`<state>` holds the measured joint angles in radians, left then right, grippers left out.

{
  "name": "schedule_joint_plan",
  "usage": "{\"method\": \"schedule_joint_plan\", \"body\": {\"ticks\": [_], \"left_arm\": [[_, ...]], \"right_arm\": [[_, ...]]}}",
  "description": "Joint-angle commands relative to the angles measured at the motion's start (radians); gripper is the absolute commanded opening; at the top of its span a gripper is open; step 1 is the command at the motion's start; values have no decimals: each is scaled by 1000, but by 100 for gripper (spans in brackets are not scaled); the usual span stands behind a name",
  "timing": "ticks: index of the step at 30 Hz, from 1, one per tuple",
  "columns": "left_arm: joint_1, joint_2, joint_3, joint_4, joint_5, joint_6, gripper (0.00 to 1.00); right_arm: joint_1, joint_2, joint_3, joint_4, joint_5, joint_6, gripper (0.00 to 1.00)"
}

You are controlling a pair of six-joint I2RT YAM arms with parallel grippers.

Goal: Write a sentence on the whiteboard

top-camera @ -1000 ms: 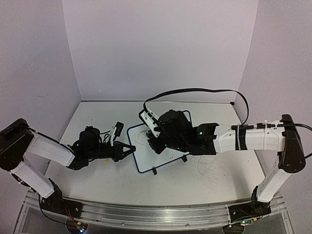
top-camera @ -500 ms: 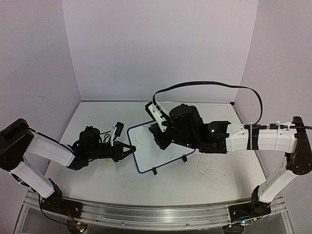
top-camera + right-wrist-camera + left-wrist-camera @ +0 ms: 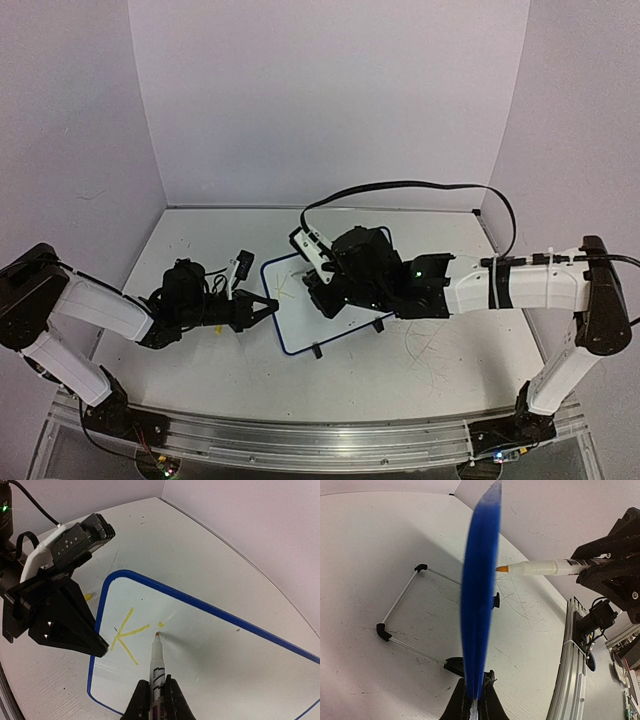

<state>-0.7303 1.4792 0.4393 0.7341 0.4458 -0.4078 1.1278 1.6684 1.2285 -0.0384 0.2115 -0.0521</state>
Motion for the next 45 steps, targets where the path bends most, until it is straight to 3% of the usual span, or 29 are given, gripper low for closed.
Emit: {"method": "schedule_joint_plan", "body": {"ticks": [1, 45], "left_arm": [[-4, -13, 22, -45, -20, 23, 0], [-4, -15, 26, -50, -17, 25, 0]], "right_arm": [[-3, 2, 49, 4, 20, 0, 0], [6, 16, 10, -48, 32, 40, 0]]}}
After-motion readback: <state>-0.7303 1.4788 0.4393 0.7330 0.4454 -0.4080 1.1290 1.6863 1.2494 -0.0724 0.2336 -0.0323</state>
